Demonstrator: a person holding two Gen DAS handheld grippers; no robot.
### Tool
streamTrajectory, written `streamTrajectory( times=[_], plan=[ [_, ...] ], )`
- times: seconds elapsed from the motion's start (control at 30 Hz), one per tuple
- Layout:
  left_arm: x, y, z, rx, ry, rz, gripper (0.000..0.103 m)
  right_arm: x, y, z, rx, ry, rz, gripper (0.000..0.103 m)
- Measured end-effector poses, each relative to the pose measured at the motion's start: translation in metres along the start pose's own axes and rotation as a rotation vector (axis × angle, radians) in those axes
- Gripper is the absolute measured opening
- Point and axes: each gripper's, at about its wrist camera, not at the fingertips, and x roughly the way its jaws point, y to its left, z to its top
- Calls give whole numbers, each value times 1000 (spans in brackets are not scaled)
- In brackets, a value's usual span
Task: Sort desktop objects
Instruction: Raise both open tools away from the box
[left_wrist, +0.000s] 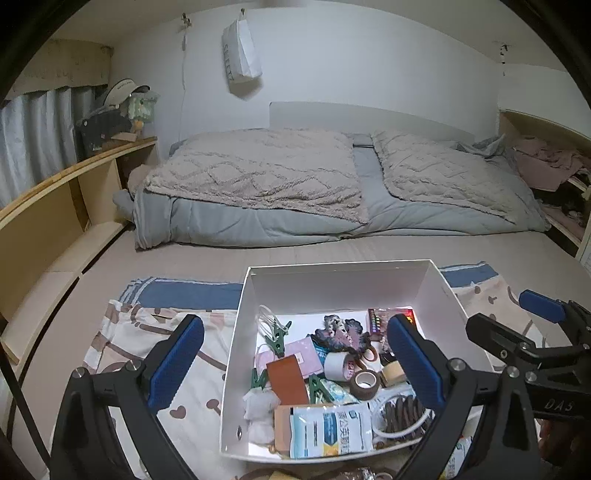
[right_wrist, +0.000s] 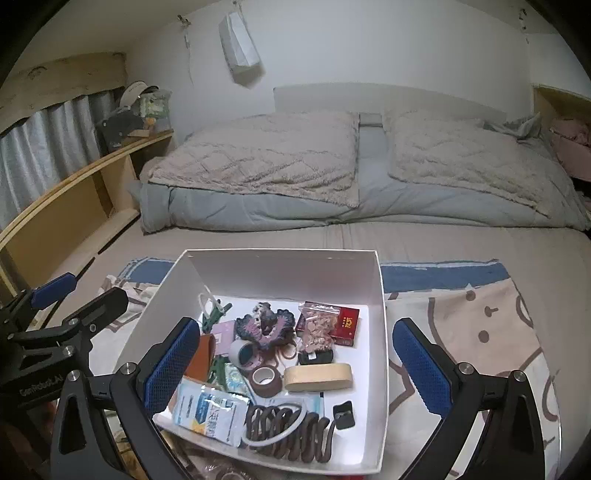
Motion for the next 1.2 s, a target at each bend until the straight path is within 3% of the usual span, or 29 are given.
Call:
streamTrajectory(
  times=[1.2],
  plan=[
    [-167,11,-56,-8,-86,-85,101,-160,20,-66,-56,-130,-19,103]
  ],
)
